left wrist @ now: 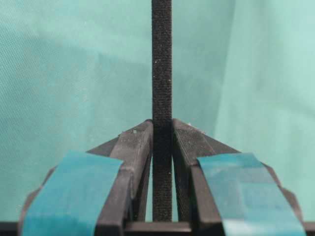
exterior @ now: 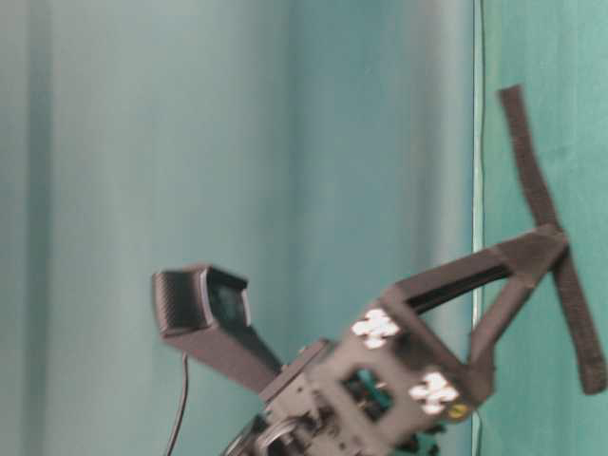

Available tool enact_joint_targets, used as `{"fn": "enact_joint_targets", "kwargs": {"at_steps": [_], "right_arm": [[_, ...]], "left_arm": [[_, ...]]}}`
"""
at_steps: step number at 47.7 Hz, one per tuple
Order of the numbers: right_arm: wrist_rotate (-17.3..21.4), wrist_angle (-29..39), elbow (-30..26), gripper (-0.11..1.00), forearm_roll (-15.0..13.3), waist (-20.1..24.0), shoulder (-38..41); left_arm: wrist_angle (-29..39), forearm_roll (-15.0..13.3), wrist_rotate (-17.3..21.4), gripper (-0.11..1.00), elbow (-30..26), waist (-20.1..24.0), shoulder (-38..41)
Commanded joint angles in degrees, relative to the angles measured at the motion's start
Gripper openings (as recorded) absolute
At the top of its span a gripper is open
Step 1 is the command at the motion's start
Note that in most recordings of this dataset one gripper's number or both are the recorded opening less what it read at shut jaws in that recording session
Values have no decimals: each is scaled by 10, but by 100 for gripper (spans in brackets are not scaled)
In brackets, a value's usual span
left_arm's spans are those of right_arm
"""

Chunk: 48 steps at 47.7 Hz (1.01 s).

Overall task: Peel off the Velcro with your right arm.
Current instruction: 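Lift the strap with the left gripper and tilt it upward, then move the right gripper toward the strap's free end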

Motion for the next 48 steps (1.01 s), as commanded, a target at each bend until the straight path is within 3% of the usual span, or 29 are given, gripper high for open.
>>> {"fn": "enact_joint_targets", "kwargs": {"at_steps": [1, 16, 32, 48], "right_arm": [[0, -9, -8, 81, -14, -1, 4], [-28, -14, -38, 80, -50, -1, 51], [-133, -32, -110, 73, -62, -1, 180], [-217, -70, -176, 73, -59, -1, 291]], "left_arm": [[-30, -1, -23, 10, 6, -1, -36], [-176, -1, -131, 10, 63, -2, -93], [-266, -1, -165, 10, 100, -4, -120], [-292, -1, -167, 10, 105, -4, -124]]}}
